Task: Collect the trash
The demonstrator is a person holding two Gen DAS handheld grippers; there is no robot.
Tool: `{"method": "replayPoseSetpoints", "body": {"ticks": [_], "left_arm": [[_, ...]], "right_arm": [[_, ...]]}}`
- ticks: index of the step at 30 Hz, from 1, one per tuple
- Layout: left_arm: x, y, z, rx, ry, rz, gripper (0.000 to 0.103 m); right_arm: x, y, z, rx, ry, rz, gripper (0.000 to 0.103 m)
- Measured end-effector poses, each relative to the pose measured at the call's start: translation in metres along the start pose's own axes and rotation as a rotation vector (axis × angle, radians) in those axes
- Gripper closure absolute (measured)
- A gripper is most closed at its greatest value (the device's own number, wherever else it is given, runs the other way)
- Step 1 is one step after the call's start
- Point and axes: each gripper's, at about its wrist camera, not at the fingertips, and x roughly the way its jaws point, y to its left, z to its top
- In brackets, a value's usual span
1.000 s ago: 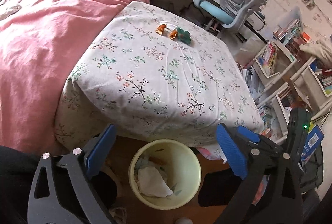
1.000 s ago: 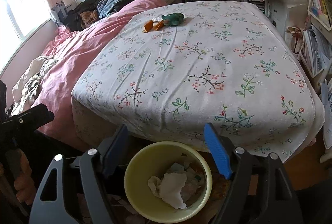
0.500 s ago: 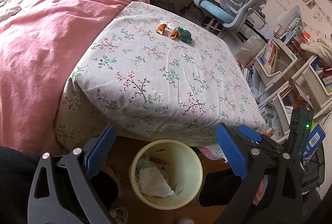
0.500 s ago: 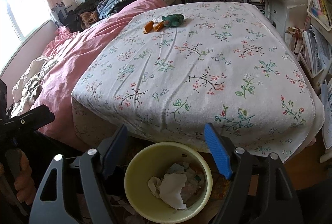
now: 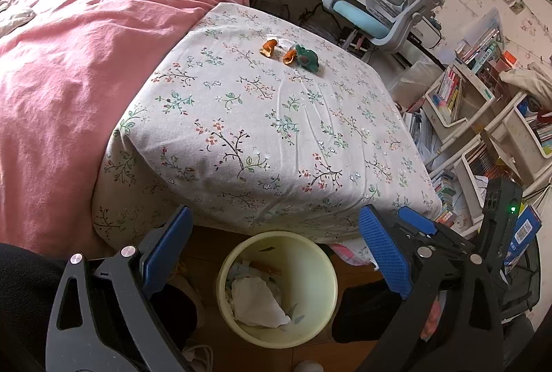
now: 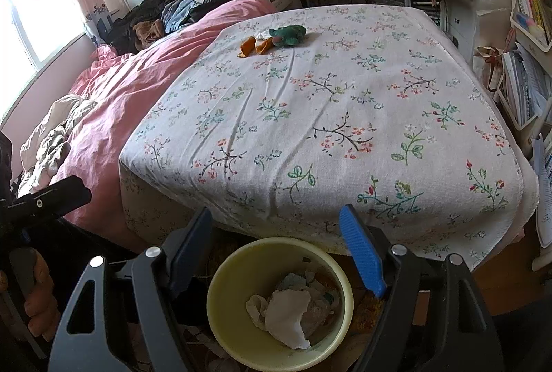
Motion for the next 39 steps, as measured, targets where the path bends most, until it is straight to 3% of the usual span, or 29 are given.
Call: {"method": "replayPoseSetpoints", "body": {"ticks": [39], "left_arm": [[0.001, -0.0032, -0.0014, 0.006, 0.002, 0.002, 0.009]], "right_arm": [[-0.0008, 0.0018, -0.001, -0.012, -0.02, -0.016, 0.028]]}}
